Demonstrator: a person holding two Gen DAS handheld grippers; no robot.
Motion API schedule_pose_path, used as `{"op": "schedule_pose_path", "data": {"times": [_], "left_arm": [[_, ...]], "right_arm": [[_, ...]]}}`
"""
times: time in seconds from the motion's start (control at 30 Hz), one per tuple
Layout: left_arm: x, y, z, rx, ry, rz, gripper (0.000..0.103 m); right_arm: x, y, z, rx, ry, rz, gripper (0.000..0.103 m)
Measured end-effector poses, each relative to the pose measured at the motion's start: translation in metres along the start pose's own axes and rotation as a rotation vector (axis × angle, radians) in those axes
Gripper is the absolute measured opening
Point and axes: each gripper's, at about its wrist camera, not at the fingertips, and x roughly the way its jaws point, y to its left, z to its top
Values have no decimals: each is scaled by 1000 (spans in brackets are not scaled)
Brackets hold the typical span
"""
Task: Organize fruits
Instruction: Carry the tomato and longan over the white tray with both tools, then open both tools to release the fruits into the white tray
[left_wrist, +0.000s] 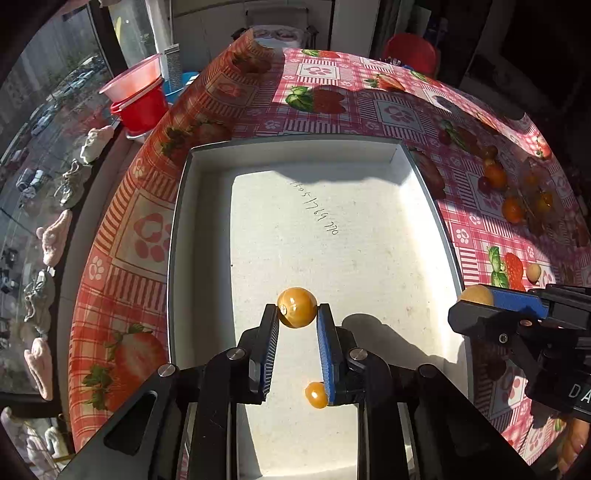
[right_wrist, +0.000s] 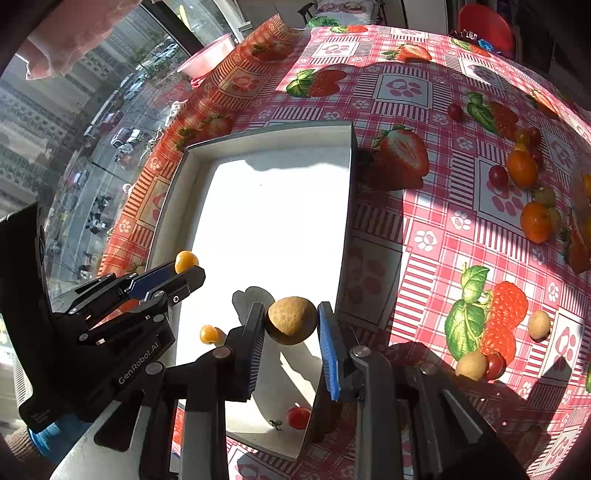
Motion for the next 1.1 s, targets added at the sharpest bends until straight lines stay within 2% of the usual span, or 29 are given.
{"op": "schedule_pose_path", "data": {"times": [0.27, 0.57, 0.6, 0.63, 0.67, 0.7, 0.8, 0.87, 0.97, 1.1], "left_arm": [[17, 13, -16, -14, 49, 12, 23], [24, 14, -23, -8, 75, 35, 24], [24, 14, -23, -8, 77, 38, 27], [24, 14, -23, -6, 78, 43, 47], [23, 14, -23, -7, 68, 81, 62], [21, 15, -23, -6, 53, 100, 63], [20, 19, -22, -15, 58, 83, 64], [19, 19, -21, -8, 58, 84, 64], [13, 16, -20, 5, 51, 86, 64], [5, 4, -17, 31, 48, 77, 64]], "right_arm": [[39, 25, 3, -79, 62, -44, 31], [59, 28, 0, -133, 99, -88, 31], [59, 29, 0, -140, 99, -91, 32], [60, 29, 0, -143, 99, -89, 33], [60, 30, 1, -144, 99, -83, 35], [60, 29, 1, -142, 96, -91, 41], [57, 24, 4, -120, 87, -72, 54], [53, 22, 6, -110, 80, -53, 59], [38, 23, 10, -99, 51, -7, 79], [13, 17, 10, -85, 0, 1, 81]]}}
